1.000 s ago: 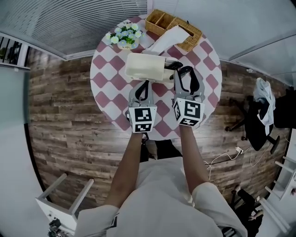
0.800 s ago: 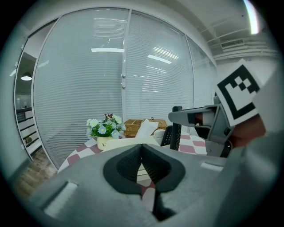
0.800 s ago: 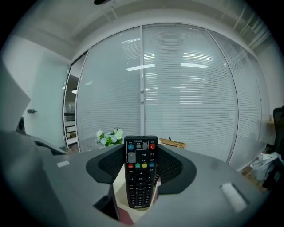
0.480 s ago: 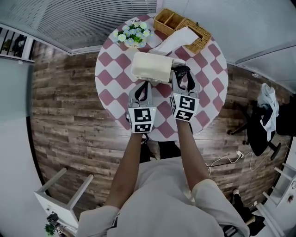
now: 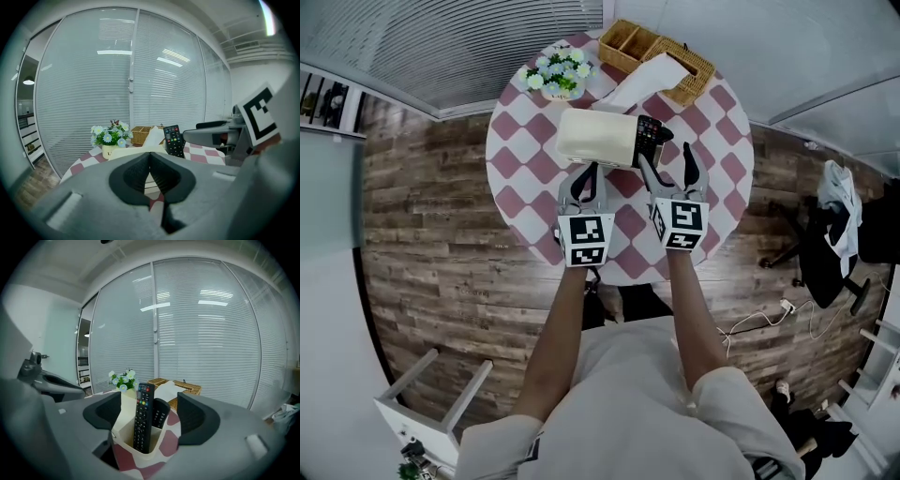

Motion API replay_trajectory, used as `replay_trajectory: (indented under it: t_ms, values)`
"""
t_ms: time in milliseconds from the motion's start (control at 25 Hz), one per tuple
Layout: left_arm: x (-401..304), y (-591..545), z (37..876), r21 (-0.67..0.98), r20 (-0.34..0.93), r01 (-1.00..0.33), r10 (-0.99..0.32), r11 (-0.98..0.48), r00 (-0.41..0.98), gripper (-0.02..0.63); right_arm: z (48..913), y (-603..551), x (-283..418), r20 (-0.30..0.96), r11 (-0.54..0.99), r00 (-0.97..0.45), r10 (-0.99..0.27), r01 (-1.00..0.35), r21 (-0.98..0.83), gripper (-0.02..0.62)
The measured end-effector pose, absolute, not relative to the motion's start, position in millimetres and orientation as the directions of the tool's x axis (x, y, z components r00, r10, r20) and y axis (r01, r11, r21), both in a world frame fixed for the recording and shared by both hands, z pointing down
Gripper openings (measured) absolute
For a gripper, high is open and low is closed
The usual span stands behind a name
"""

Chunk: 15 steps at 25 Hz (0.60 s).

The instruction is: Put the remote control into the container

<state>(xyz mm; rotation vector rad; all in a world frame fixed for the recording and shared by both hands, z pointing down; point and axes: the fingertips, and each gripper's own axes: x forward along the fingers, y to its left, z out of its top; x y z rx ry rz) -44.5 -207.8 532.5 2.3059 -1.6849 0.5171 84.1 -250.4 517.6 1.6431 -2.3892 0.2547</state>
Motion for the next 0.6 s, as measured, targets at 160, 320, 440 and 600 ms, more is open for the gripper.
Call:
replay_trajectory:
  t_ms: [160,320,440,600]
  values:
    - [-39.3,-203.1,529.7,-0.011,0.416,-0.946,-0.861,-0.325,0.291,0.005,519.0,-232.3,108.4,0.286,0.315,-0.303,-0.909,-0.949,-0.004,0.191]
    - [-29.7,-198.0,527.1,0.012,0.409,-0.937,-0.854,-0.348,0.323,0.005,528.9,-215.8,127.4,0.335,0.272,-0.268,-0.903,-0.962,-0.034,0.06]
    - [-25.0,-188.8,529.7,0.047,0.42,-0.932,-0.839,-0.36,0.345,0.005,536.9,-198.3,137.1,0.383,0.246,-0.246,-0.89,-0.968,-0.052,0.002]
    - [-22.1,-164.2,542.6,0.132,0.467,-0.918,-0.793,-0.375,0.391,0.005,546.9,-171.6,137.6,0.434,0.245,-0.26,-0.863,-0.965,-0.092,0.0]
